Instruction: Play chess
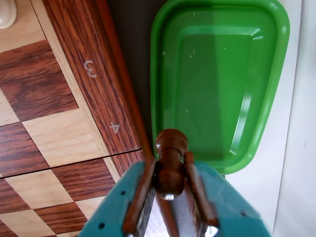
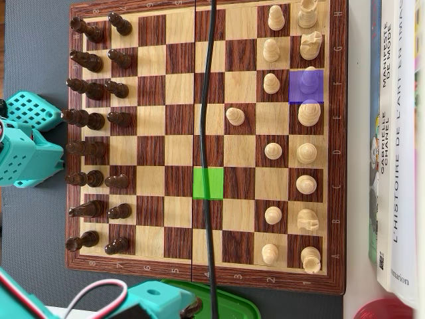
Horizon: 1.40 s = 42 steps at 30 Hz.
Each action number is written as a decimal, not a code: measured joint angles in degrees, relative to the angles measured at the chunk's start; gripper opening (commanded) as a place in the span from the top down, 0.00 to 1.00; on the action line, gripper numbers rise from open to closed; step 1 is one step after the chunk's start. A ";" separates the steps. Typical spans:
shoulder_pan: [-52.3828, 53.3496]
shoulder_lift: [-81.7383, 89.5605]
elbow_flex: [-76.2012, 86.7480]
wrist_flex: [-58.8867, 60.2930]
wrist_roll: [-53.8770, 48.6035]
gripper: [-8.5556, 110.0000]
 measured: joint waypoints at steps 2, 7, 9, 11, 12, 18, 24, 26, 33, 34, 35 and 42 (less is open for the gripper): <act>0.00 0.00 0.00 0.00 -0.70 0.78; 0.00 0.00 0.00 0.00 -2.90 0.80; 0.00 0.00 0.00 0.00 -2.90 0.79; 0.00 0.00 0.00 0.00 -2.90 0.79; 0.00 0.00 0.00 0.00 -2.90 0.79; -2.02 2.02 0.00 0.53 -2.90 0.79; -6.59 14.33 4.13 3.69 0.00 0.79; -8.79 18.81 7.82 3.69 1.67 0.79; -19.34 33.66 20.57 3.69 9.14 0.79; -21.01 35.16 21.80 3.69 10.28 0.79; -23.03 36.56 23.03 3.69 11.34 0.79; -34.10 40.69 25.40 3.69 18.11 0.79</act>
